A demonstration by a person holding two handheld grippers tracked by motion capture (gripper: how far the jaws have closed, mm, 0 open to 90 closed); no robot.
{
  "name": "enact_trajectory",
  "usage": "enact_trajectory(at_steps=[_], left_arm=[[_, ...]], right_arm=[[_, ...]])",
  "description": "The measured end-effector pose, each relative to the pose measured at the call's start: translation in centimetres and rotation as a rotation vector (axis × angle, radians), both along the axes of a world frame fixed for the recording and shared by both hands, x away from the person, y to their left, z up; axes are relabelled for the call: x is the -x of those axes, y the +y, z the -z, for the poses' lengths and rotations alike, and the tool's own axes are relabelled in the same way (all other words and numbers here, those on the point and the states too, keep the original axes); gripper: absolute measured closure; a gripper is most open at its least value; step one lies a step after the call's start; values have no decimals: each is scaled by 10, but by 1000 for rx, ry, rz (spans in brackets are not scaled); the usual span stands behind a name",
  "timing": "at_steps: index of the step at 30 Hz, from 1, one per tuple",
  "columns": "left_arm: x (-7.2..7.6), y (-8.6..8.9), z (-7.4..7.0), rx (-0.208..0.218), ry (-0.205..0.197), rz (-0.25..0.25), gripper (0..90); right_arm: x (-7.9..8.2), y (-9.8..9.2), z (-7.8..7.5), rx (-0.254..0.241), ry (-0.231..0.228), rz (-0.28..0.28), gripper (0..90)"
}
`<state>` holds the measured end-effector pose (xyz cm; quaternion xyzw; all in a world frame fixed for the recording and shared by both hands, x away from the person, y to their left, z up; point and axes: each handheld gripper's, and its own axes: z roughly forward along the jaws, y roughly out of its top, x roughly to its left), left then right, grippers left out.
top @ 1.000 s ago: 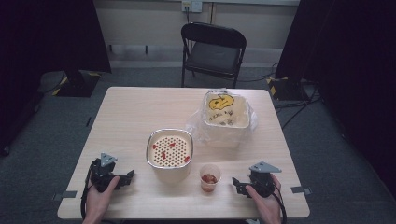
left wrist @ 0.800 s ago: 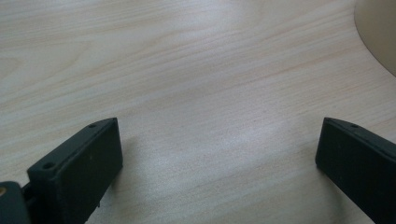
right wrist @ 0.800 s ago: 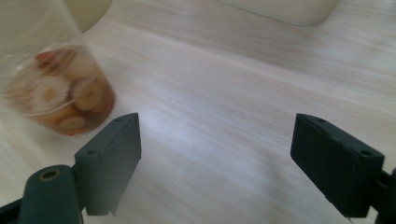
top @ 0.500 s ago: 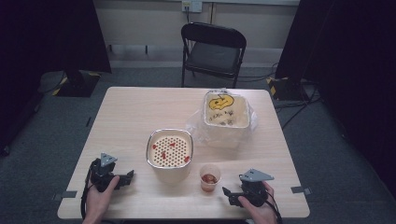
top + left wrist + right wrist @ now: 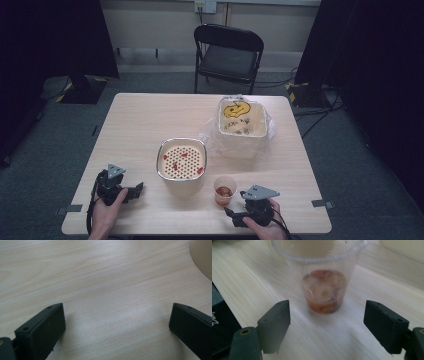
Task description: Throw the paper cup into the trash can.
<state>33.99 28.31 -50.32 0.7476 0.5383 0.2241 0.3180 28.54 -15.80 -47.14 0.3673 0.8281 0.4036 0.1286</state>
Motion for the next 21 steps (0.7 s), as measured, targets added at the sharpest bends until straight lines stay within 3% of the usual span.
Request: enact_trajectory(at_steps=[9,15,21], left_arm=[[0,0,0,0,0,0,0],[0,0,0,0,0,0,0],[0,0,0,0,0,0,0]], right_arm=[[-20,22,0,-25,-23,-31,248],[-27,26,9,-35,-32,-37,271],[-29,26,8,-63,-47,-42,309]])
